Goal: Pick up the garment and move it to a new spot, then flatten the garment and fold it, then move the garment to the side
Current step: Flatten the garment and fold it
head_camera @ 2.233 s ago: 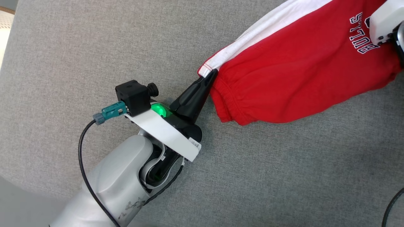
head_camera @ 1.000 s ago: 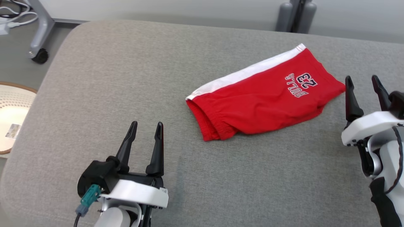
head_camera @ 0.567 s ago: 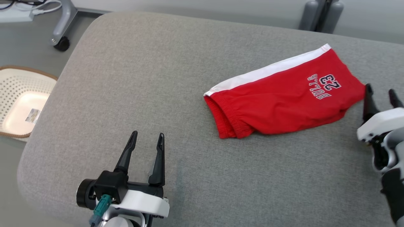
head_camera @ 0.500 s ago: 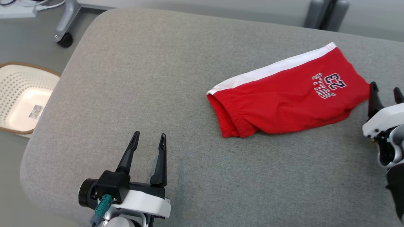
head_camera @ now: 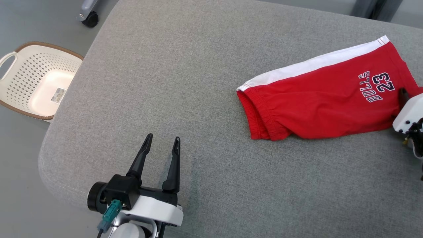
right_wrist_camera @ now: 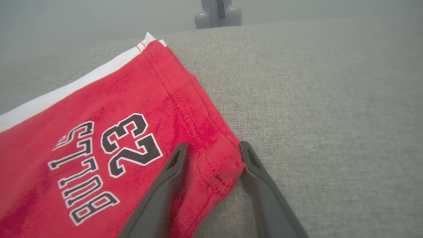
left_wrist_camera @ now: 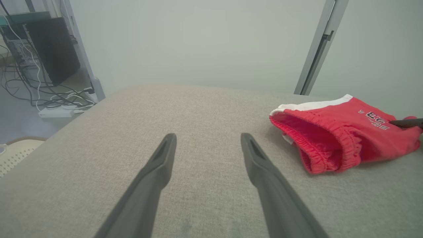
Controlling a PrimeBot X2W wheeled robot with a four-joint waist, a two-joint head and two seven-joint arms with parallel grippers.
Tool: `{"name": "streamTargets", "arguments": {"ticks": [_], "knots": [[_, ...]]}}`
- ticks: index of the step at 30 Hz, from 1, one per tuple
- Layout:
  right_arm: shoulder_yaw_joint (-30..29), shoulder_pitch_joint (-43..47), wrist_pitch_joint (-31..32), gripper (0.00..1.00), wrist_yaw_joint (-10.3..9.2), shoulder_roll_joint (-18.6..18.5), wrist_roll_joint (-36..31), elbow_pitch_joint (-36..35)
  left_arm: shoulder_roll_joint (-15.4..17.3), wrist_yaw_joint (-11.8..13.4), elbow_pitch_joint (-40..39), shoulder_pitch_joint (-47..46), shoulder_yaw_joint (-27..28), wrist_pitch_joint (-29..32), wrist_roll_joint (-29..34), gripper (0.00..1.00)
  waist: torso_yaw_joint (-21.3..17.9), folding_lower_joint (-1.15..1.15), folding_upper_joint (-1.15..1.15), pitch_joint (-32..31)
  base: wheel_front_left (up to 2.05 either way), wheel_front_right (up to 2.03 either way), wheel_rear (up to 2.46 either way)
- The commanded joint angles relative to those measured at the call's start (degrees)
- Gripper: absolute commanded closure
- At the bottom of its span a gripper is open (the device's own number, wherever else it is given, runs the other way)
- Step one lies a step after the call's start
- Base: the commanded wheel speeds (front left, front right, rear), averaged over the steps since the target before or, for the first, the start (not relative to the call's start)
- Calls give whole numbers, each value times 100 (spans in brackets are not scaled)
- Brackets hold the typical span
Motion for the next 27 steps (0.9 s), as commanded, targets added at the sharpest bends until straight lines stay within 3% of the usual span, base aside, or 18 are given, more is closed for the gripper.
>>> {"name": "streamTargets", "arguments": {"ticks": [1, 9, 27], "knots": [[98, 137, 61, 100, 1, 84, 13, 112, 13, -7, -16, -112, -14, -26, -29, 0, -16, 0, 0, -11, 0, 0, 0], [304, 267, -416, 100, -2, 101, 213, -84, 16, -159, 58, -119, -54, -26, 34, 0, -290, 0, 0, -81, 0, 0, 0], [600, 1329, -1572, 100, 0, 484, 1116, -907, 17, -474, 279, -64, 134, -26, 436, 0, -1742, 0, 0, -426, 0, 0, 0]]}}
